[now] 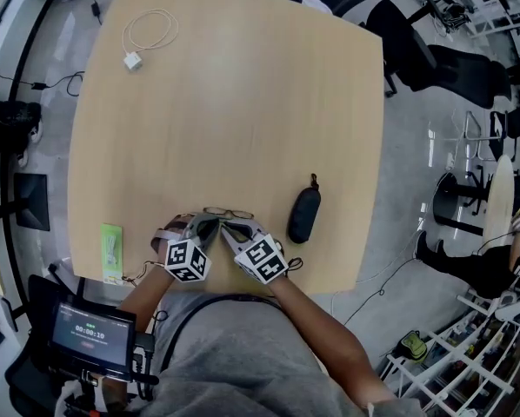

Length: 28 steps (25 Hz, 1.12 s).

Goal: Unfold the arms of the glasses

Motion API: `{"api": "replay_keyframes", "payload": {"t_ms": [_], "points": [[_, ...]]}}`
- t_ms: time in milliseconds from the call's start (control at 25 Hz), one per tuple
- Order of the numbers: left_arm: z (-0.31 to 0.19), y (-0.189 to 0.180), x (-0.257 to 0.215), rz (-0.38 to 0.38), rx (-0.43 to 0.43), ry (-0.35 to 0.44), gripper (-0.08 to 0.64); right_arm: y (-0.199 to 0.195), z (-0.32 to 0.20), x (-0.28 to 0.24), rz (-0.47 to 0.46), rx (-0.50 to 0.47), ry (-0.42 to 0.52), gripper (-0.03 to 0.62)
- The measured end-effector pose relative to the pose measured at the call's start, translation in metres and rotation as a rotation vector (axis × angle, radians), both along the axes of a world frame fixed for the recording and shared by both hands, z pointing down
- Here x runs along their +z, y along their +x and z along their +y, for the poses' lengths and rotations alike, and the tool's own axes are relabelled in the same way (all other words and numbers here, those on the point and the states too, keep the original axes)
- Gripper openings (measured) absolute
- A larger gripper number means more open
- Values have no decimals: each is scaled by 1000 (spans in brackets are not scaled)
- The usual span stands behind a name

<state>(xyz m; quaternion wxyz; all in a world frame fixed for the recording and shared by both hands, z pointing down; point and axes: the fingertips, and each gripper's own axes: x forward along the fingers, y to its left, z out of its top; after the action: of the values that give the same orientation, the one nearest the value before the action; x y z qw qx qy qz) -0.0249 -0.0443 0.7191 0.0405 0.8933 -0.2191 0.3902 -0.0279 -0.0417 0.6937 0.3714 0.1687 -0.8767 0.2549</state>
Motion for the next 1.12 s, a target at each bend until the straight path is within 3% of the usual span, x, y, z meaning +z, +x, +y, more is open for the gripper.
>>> {"api": "replay_keyframes", "payload": {"t_ms": [200,400,560,680,840,1000,1120], "points": [[5,7,7,12,30,-98,12,1,-1,11,14,-33,-13,98],[9,7,8,134,8,-257,14,0,0,10,-47,-105,-54,103],[15,11,6,154,86,-295,14,2,-1,11,-49,-175,-77,158],[19,15,2,116,151,-248,14,8,0,14,-43,-208,-115,236],[15,18,-7,50,173,-100,14,15,-2,14,-112,-138,-229,238],[8,-3,-23,157,78,-89,14,11,10,18,-133,-95,-306,236],[11,-12,-20,133,113,-89,14,10,27,24,-78,-139,-297,238]]}}
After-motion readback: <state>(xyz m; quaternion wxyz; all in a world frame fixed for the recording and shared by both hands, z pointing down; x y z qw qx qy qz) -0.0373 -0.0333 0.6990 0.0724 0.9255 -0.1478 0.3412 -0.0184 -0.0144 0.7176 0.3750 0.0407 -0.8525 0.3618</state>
